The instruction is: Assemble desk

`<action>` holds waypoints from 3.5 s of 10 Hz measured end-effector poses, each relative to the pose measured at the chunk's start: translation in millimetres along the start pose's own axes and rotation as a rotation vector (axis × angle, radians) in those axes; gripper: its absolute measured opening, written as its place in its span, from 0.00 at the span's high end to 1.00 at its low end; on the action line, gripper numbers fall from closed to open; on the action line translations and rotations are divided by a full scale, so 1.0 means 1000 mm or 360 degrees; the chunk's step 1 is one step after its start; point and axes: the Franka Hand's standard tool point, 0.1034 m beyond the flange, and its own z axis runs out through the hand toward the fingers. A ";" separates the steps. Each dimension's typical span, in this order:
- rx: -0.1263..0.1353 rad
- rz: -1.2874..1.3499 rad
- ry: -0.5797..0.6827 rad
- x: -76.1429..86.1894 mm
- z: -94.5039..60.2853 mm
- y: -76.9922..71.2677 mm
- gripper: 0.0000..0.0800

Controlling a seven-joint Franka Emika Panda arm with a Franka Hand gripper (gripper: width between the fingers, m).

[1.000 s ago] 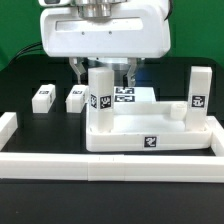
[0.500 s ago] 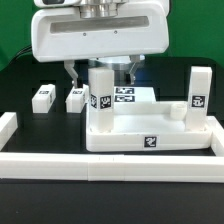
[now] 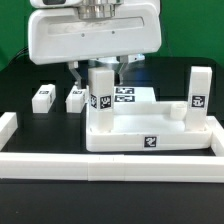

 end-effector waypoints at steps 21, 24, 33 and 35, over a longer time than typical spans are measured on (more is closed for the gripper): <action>0.0036 0.1716 0.0026 -0.017 -0.031 -0.036 0.19; 0.0011 0.1742 0.0053 -0.015 -0.015 -0.047 0.19; 0.0009 0.1749 0.0047 -0.015 -0.013 -0.048 0.19; 0.0009 0.1747 0.0047 -0.015 -0.013 -0.049 0.19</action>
Offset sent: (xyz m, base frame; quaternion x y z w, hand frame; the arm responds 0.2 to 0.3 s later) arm 0.0083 -0.0060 -0.0016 0.0095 -0.0130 0.0737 0.9972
